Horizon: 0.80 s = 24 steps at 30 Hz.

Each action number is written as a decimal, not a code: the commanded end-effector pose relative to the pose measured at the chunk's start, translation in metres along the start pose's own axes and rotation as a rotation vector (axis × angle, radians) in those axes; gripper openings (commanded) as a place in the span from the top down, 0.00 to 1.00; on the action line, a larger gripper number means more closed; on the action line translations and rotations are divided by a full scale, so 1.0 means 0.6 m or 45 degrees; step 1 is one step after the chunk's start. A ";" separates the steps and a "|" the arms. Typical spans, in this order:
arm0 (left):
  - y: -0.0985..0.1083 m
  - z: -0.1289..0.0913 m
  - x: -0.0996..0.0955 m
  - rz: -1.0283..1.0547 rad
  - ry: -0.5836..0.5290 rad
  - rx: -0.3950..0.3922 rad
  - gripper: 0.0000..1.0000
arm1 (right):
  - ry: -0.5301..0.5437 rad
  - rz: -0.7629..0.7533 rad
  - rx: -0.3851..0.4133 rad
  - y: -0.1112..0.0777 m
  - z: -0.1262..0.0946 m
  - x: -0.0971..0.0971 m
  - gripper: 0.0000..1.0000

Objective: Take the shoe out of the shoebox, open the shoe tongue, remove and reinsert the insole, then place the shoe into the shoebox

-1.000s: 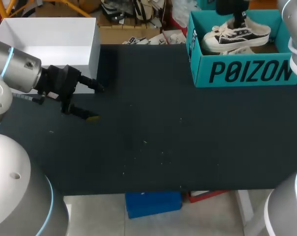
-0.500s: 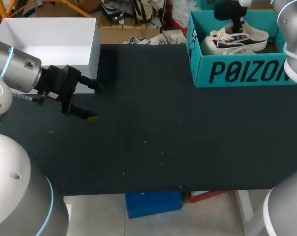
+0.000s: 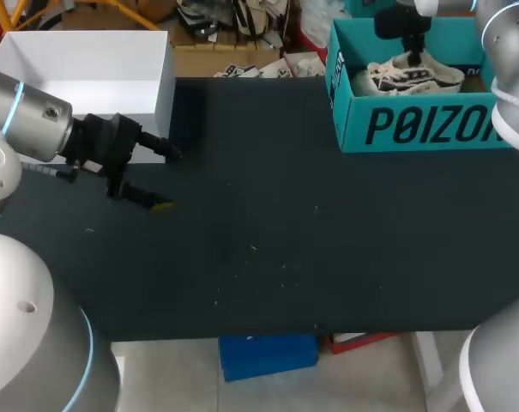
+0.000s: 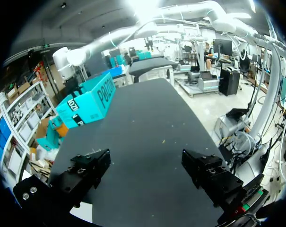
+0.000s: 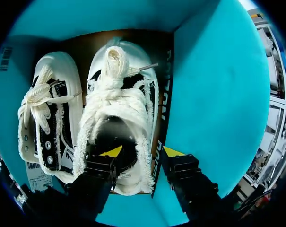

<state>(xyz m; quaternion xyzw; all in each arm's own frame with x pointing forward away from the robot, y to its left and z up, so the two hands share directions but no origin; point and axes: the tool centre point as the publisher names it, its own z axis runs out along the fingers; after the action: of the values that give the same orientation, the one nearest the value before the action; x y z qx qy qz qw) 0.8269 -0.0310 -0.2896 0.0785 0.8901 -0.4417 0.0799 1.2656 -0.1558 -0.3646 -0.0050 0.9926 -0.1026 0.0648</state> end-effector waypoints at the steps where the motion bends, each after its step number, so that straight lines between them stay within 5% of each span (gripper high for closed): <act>1: 0.000 0.002 0.002 0.001 -0.005 -0.003 0.00 | 0.020 0.005 0.012 -0.008 -0.012 -0.013 0.51; 5: 0.000 0.002 0.002 0.001 -0.005 -0.003 0.00 | 0.006 0.015 0.023 -0.017 -0.025 -0.015 0.52; 7: 0.000 0.002 0.002 0.001 -0.005 -0.003 0.00 | -0.003 0.017 0.031 -0.023 -0.033 -0.016 0.64; 24: 0.000 0.002 0.002 0.001 -0.005 -0.003 0.00 | -0.034 0.023 0.057 -0.044 -0.132 0.013 0.65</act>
<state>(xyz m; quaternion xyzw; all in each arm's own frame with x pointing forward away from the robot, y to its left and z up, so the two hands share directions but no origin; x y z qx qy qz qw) 0.8269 -0.0310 -0.2896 0.0785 0.8901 -0.4418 0.0799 1.2708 -0.1693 -0.3080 0.0033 0.9902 -0.1218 0.0687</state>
